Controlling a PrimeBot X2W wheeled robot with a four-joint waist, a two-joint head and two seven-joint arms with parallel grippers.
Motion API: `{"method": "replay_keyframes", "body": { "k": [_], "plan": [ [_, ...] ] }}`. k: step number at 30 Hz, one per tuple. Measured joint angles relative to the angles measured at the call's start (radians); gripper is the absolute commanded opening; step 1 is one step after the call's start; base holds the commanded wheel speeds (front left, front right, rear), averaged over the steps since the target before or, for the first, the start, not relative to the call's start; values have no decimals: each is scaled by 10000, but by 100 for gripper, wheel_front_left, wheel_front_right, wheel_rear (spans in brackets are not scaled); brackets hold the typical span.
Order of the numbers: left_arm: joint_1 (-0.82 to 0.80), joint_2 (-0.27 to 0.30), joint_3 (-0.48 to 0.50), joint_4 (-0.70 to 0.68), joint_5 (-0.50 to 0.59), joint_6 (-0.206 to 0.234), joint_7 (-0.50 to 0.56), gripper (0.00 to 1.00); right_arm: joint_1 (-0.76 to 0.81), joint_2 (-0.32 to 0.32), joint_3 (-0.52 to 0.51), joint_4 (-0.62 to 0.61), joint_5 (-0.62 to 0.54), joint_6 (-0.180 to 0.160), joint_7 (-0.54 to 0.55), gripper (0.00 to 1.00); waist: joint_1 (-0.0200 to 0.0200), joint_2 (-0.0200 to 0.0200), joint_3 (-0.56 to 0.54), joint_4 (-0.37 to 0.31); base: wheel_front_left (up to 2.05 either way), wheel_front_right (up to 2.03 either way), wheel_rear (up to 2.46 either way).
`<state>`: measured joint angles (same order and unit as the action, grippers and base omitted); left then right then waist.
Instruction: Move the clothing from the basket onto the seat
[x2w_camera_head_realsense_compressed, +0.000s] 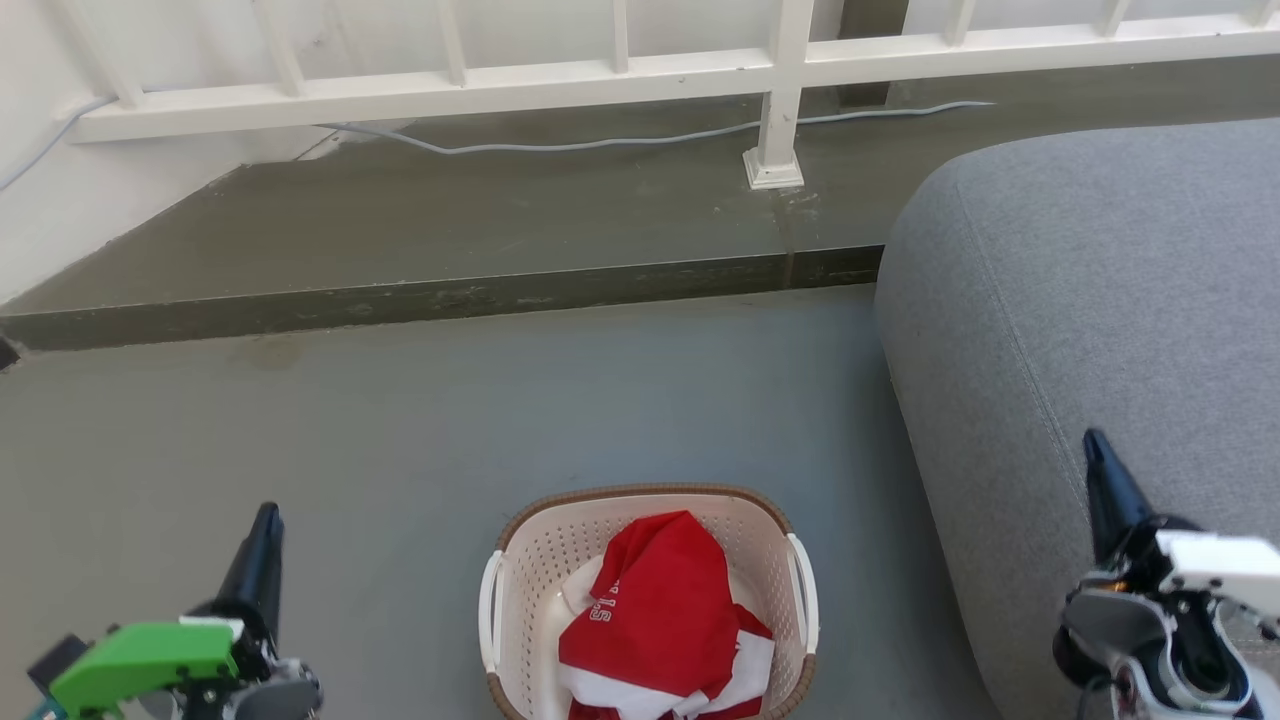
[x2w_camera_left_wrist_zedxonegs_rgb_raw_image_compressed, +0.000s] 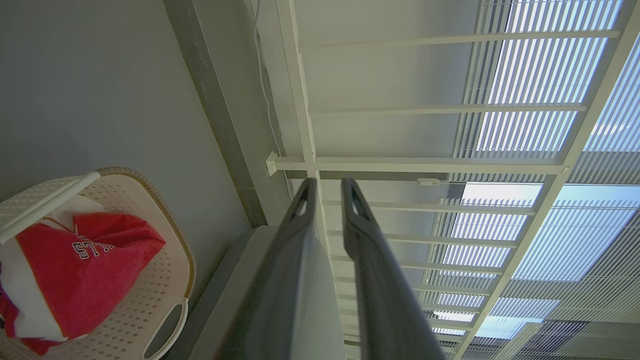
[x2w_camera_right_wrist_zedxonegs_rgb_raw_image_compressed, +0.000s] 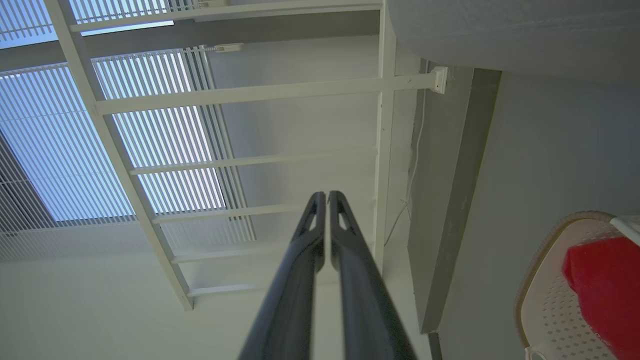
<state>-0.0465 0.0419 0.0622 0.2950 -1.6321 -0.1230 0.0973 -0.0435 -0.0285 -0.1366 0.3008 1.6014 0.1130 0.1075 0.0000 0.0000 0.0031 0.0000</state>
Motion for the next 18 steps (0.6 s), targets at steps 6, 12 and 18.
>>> {"method": "replay_keyframes", "body": {
  "k": [6, 12, 18],
  "plan": [
    [229, -104, -29, 148, 2, 4, -13, 100, 217, 77, 6, 125, -17, -2, -33, 100, 0, 0, 4, -2, 0, 0, 0],
    [224, -104, -73, 63, 56, 2, -109, 100, 215, 59, 10, 75, -161, -2, -192, 100, 0, 0, 15, -3, 0, 0, 0],
    [198, -59, -249, -163, 497, 2, -385, 100, 200, -69, 155, -40, -646, -2, -410, 100, 0, 0, 29, -3, 0, 0, 0]
  ]
}}
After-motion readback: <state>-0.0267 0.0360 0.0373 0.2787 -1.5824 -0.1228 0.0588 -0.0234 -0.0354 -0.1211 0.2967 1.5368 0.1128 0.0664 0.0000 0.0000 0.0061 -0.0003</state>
